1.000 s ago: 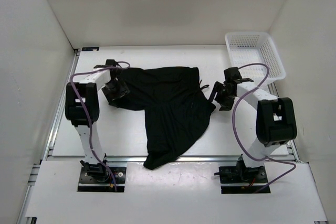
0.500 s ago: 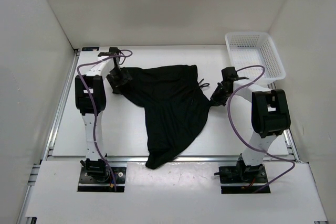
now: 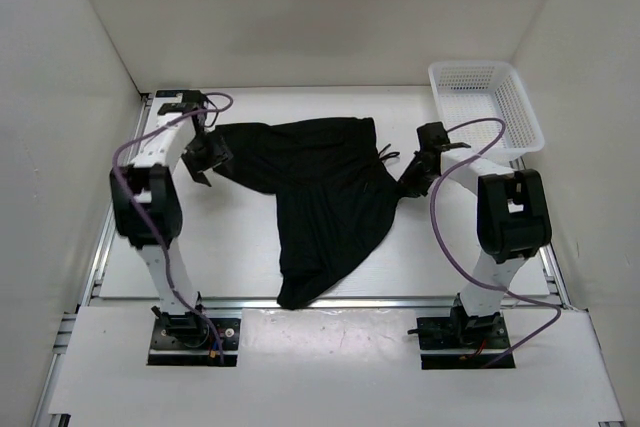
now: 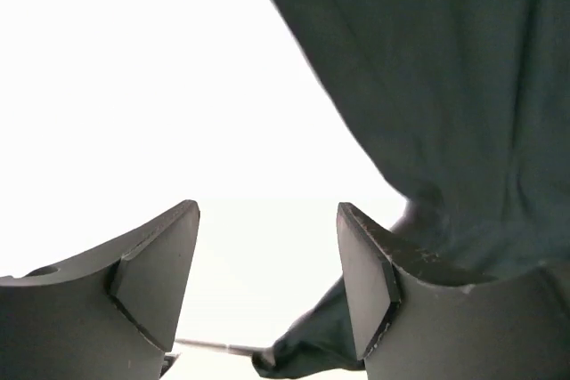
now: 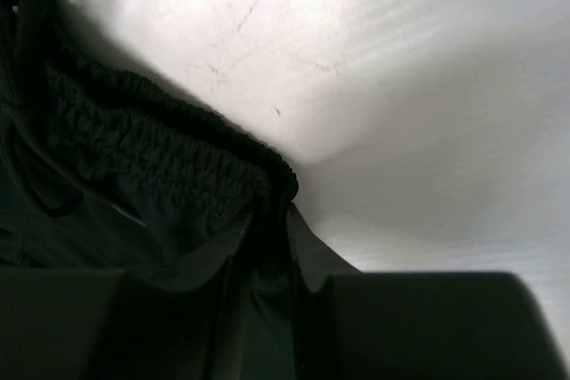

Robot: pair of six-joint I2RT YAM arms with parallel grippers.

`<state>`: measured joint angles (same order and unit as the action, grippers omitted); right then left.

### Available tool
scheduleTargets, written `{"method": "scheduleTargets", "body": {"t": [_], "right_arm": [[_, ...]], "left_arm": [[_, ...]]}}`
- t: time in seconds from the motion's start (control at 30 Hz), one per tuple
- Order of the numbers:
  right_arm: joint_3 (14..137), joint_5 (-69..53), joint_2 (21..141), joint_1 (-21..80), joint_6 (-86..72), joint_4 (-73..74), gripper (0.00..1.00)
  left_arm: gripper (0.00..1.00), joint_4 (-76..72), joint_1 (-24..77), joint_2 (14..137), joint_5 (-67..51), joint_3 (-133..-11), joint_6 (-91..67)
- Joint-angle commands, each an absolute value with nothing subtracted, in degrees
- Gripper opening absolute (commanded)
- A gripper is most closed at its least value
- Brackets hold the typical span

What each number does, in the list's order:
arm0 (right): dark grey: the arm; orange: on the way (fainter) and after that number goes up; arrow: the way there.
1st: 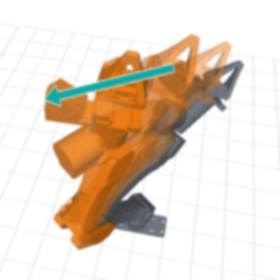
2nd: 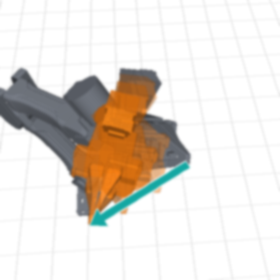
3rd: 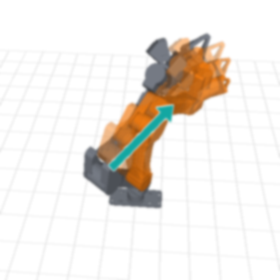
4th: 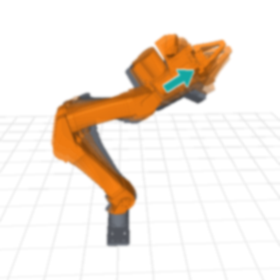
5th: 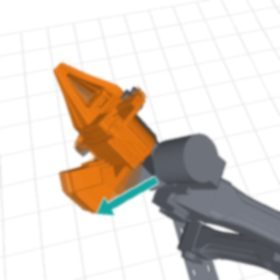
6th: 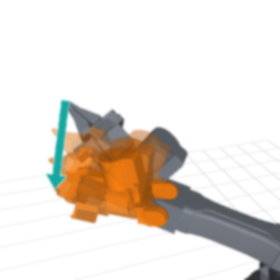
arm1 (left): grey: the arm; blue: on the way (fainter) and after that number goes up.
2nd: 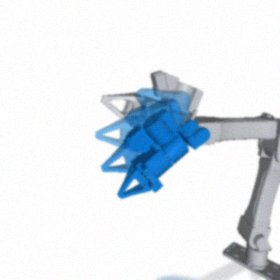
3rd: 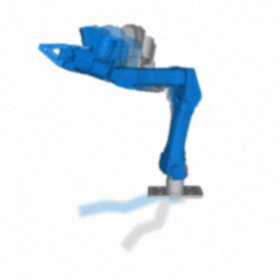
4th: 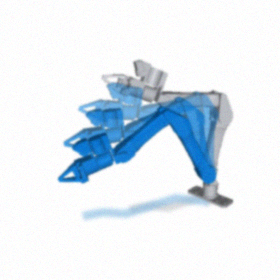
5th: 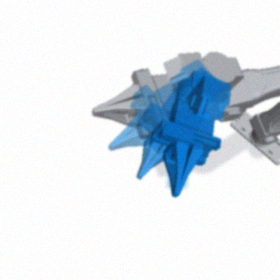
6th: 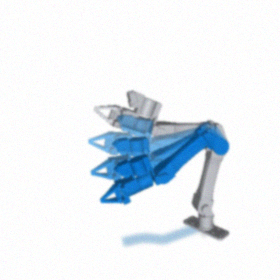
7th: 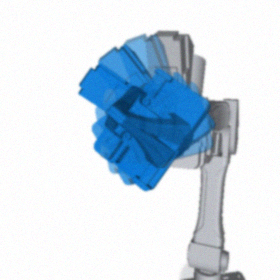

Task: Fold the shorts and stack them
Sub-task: Flatten the shorts out

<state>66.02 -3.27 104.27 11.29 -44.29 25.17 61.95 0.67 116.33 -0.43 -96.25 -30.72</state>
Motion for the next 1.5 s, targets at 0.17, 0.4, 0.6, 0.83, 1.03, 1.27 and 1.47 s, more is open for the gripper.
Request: {"method": "scheduleTargets", "body": {"t": [0.17, 0.4, 0.6, 0.83, 1.03, 1.27, 1.47], "right_arm": [[62.05, -0.26, 96.78, 13.71, -41.92, 25.40, 0.47], [56.96, -0.26, 93.69, 14.24, -41.40, 25.40, 0.44], [55.11, -0.26, 91.85, 14.24, -40.17, 25.40, 0.32], [54.58, -4.56, 92.37, 14.24, -39.02, 21.89, 0.09], [55.11, -6.06, 92.90, 14.24, -38.50, 21.36, 0.00], [53.97, -4.92, 92.37, 14.24, -37.97, 21.88, 0.00], [53.96, -4.39, 91.85, 14.24, -37.44, 21.88, 0.00]], "left_arm": [[0.74, 58.63, 10.36, 85.18, -10.00, -69.98, -32.86], [0.78, 55.90, 23.63, 78.49, -11.78, -56.70, -38.93], [0.78, 51.06, 33.39, 82.52, -13.79, -54.40, -42.71], [0.66, 47.11, 38.32, 93.86, -12.06, -54.40, -43.24], [0.10, 48.33, 36.13, 92.03, -10.63, -55.46, -43.24], [0.10, 58.35, 31.73, 80.61, -2.72, -56.68, -44.38], [0.10, 62.23, 26.81, 75.32, -0.26, -57.22, -42.98]]}}
